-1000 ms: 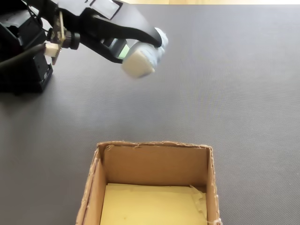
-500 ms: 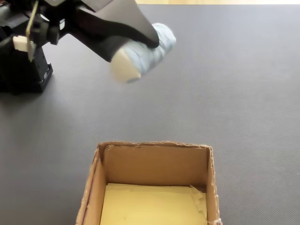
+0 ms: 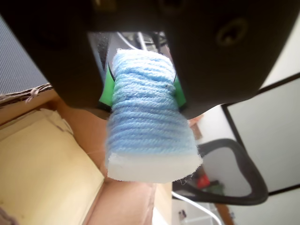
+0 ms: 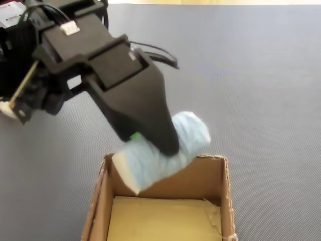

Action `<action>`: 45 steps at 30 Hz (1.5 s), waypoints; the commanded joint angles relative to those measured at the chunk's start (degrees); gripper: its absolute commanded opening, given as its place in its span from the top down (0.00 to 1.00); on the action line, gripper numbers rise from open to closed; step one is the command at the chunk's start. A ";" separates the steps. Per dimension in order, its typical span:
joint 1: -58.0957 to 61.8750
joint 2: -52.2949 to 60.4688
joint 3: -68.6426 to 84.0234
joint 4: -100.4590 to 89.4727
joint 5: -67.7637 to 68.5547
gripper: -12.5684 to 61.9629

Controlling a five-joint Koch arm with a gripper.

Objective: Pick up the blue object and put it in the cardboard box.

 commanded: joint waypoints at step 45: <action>-40.61 34.37 26.72 -0.35 7.12 0.37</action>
